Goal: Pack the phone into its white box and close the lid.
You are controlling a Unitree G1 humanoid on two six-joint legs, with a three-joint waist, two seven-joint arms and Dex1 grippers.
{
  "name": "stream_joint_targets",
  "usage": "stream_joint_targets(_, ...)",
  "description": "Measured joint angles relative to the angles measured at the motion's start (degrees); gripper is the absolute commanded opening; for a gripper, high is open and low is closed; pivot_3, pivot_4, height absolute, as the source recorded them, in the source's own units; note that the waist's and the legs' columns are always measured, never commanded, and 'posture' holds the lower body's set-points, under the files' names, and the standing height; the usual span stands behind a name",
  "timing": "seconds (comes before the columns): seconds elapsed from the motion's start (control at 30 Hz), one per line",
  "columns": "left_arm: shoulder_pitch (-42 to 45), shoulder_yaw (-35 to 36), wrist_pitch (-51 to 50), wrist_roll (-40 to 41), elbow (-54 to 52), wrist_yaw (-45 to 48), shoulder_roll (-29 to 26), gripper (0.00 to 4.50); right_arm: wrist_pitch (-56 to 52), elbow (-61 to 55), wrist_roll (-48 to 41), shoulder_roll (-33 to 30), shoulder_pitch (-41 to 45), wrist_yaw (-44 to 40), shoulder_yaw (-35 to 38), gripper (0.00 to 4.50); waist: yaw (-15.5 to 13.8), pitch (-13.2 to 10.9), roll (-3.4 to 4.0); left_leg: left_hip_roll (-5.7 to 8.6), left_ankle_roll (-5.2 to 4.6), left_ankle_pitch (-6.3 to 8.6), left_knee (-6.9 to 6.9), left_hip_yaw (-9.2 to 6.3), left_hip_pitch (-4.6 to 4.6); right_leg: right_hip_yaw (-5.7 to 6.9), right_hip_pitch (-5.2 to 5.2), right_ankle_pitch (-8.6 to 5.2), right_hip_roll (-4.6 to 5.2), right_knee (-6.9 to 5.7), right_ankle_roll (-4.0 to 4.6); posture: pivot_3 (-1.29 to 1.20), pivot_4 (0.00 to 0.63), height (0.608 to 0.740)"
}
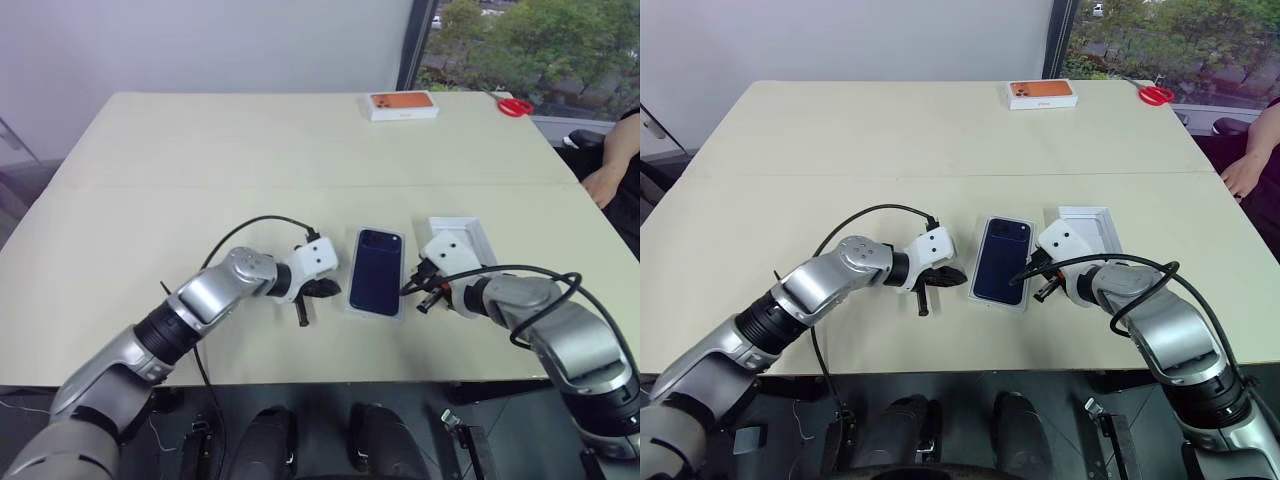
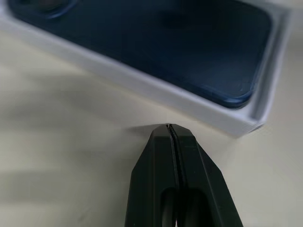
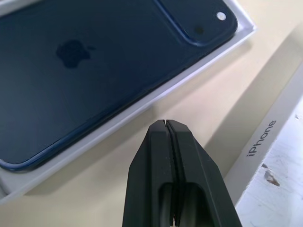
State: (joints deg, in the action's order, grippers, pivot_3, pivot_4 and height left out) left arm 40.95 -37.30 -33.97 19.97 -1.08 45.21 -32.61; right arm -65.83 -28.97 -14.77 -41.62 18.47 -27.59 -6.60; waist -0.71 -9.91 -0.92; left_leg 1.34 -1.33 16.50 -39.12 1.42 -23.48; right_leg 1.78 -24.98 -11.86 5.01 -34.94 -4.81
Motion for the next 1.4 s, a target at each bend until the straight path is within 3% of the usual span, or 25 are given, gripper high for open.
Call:
stream_joint_targets(0.27, -0.7, 1.7, -2.9, -1.8, -0.1, 5.5, 2.8, 0.05, -0.3, 0.1, -0.1, 0.1, 0.2, -0.4, -1.0, 0.00, 0.0, 0.0, 0.00, 0.01, -0.06, 0.03, -0.04, -0.01, 0.01, 0.01, 0.00, 0.01, -0.03, -0.08, -0.10, 0.00, 0.150, 0.740)
stream_joint_targets(1.2, -2.0, 4.8, -5.6, -7.0, 0.4, 9.6, 9.0, 0.05, 0.3, 1.1, -0.2, -2.4, 0.1, -2.8, 0.4, 0.00, 0.0, 0.0, 0.00, 0.01, -0.07, 0.03, -0.07, -0.01, 0.02, 0.00, 0.01, 0.10, -0.03, -0.13, -0.29, 0.00, 0.150, 0.740)
stream_joint_targets(1.3, -2.1, 5.0, -5.6, -7.0, 0.4, 9.5, 9.1, 0.00, -0.5, 0.9, -1.1, -2.8, 0.2, -3.6, 1.8, 0.87, -0.1, 0.0, 0.00, 0.02, -0.07, 0.03, -0.07, -0.01, 0.02, 0.00, 0.01, 0.10, -0.02, -0.13, -0.30, 0.00, 0.150, 0.740)
stream_joint_targets(1.4, -3.0, 6.5, -5.6, -6.8, 0.2, 9.7, 8.6, 0.00, -3.5, 0.3, -2.7, -3.2, 2.0, -3.8, 5.9, 2.43, 0.0, 0.0, 0.01, 0.01, -0.07, 0.03, -0.07, -0.01, 0.02, -0.01, 0.00, 0.10, -0.02, -0.15, -0.30, 0.00, 0.150, 0.740)
